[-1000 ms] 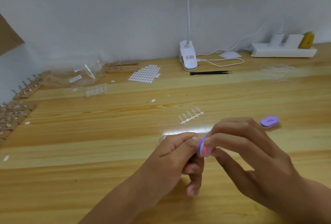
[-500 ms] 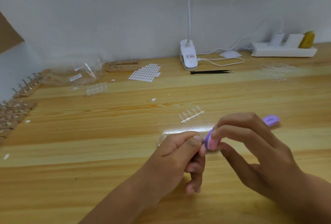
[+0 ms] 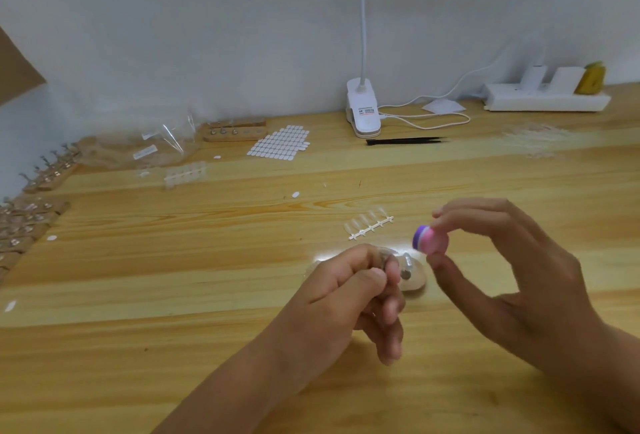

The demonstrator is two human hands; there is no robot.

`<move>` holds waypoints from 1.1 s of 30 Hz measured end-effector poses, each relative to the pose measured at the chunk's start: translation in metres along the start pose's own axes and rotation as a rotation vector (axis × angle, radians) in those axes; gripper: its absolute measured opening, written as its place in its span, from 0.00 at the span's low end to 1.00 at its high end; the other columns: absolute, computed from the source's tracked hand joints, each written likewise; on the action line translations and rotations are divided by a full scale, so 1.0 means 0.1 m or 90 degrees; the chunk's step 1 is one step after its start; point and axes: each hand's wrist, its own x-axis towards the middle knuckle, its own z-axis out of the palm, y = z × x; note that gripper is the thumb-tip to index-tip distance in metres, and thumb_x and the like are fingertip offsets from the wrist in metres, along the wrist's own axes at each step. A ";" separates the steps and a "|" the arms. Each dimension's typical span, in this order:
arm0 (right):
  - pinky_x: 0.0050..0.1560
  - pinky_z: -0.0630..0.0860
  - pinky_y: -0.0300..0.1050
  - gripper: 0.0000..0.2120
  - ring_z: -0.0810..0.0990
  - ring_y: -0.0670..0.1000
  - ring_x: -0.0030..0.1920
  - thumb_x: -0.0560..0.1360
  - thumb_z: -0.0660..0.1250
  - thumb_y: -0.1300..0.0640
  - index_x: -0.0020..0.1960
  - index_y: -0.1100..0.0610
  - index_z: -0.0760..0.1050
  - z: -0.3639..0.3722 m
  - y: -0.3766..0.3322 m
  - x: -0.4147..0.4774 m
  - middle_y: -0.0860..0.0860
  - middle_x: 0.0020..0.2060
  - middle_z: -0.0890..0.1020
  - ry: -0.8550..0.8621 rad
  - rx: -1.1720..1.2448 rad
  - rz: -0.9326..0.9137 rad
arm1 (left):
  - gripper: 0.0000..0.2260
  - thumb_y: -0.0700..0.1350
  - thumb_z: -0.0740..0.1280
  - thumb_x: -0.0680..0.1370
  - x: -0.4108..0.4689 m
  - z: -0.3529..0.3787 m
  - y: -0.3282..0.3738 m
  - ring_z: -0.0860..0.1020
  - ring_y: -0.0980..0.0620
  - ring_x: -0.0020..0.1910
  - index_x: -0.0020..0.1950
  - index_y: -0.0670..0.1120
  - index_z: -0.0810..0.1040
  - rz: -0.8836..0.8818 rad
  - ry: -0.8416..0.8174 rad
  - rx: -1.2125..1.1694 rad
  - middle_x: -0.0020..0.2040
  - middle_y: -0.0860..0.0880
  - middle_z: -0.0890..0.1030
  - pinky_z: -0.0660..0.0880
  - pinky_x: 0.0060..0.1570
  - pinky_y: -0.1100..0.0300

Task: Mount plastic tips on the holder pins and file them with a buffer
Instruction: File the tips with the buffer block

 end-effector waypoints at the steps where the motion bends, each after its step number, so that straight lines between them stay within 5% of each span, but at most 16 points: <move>1: 0.61 0.72 0.35 0.11 0.80 0.48 0.56 0.76 0.68 0.63 0.57 0.58 0.74 0.00 -0.02 -0.01 0.53 0.50 0.81 -0.005 0.001 -0.014 | 0.07 0.42 0.57 0.80 0.00 0.00 -0.02 0.78 0.49 0.27 0.47 0.45 0.73 0.009 -0.004 0.014 0.33 0.50 0.75 0.75 0.31 0.59; 10: 0.55 0.77 0.45 0.08 0.81 0.51 0.54 0.77 0.68 0.69 0.55 0.63 0.81 0.06 0.06 -0.05 0.54 0.53 0.80 -0.091 -0.015 -0.028 | 0.07 0.46 0.60 0.82 -0.03 0.03 -0.13 0.85 0.49 0.40 0.49 0.54 0.76 0.108 0.083 0.256 0.41 0.49 0.84 0.76 0.37 0.62; 23: 0.57 0.76 0.44 0.11 0.81 0.52 0.55 0.77 0.68 0.69 0.57 0.60 0.80 0.10 -0.02 -0.06 0.53 0.54 0.80 -0.080 0.038 -0.044 | 0.06 0.44 0.65 0.81 -0.01 0.05 -0.12 0.85 0.53 0.44 0.50 0.45 0.81 0.172 0.147 0.319 0.42 0.50 0.85 0.79 0.41 0.62; 28: 0.56 0.77 0.46 0.12 0.82 0.51 0.55 0.76 0.68 0.70 0.56 0.60 0.80 0.01 0.08 -0.01 0.53 0.52 0.81 -0.063 0.007 -0.006 | 0.03 0.42 0.72 0.76 -0.01 0.03 -0.07 0.78 0.57 0.33 0.42 0.46 0.82 0.218 0.214 0.343 0.35 0.50 0.81 0.74 0.34 0.64; 33: 0.59 0.75 0.40 0.13 0.81 0.50 0.58 0.79 0.66 0.68 0.61 0.57 0.78 0.07 -0.05 -0.02 0.53 0.55 0.80 -0.069 0.070 -0.029 | 0.02 0.43 0.71 0.74 -0.01 0.04 -0.08 0.80 0.56 0.35 0.42 0.50 0.83 0.273 0.249 0.464 0.35 0.54 0.81 0.77 0.37 0.60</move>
